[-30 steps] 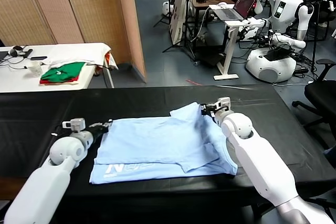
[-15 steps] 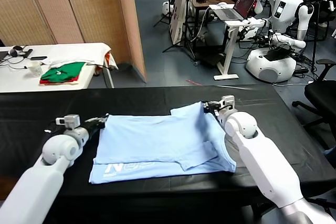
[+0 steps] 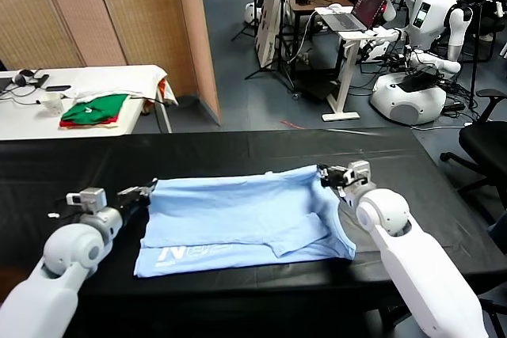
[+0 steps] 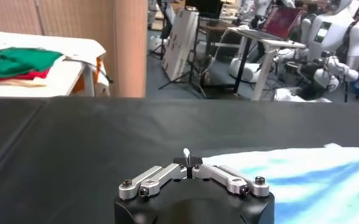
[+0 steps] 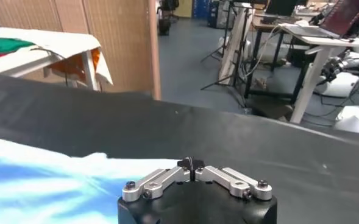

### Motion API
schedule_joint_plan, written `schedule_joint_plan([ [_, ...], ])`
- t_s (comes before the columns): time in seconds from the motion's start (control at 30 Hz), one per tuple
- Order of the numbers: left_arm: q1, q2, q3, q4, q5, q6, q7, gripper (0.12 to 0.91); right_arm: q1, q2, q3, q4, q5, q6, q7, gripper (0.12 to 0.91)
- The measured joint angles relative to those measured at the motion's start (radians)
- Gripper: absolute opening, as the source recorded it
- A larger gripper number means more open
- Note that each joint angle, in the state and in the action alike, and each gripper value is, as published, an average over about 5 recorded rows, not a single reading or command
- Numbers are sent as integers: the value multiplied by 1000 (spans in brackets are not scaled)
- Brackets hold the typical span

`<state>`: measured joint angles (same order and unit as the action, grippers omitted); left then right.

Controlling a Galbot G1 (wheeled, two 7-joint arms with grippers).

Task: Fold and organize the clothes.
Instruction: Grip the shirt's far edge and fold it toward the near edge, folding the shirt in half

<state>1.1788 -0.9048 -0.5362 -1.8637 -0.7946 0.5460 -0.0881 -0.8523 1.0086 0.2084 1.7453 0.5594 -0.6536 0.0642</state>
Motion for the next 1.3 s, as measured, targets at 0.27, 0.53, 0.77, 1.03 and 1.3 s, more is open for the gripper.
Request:
schedule_joint_plan([
  [0.27,104,-24,-55,-76,22,5,-2,147,-102,-48,30,140,1,-48,18,140],
  [0.53,232,-70,-108,-158,87,-16,18,147,-238,-62,48,247,-16,-83,38,140],
  [0.77,323,-114,-135,-192,142,-42,32,147,-327,-61,69,277,-41,-83,40,140],
  [1.03,369,-144,-135,-191,194,-54,42,147,-381,-56,88,301,-53,-83,49,140],
  [1.3,377,-161,-126,-187,216,-59,39,147,-411,-56,116,318,-53,-83,69,140],
])
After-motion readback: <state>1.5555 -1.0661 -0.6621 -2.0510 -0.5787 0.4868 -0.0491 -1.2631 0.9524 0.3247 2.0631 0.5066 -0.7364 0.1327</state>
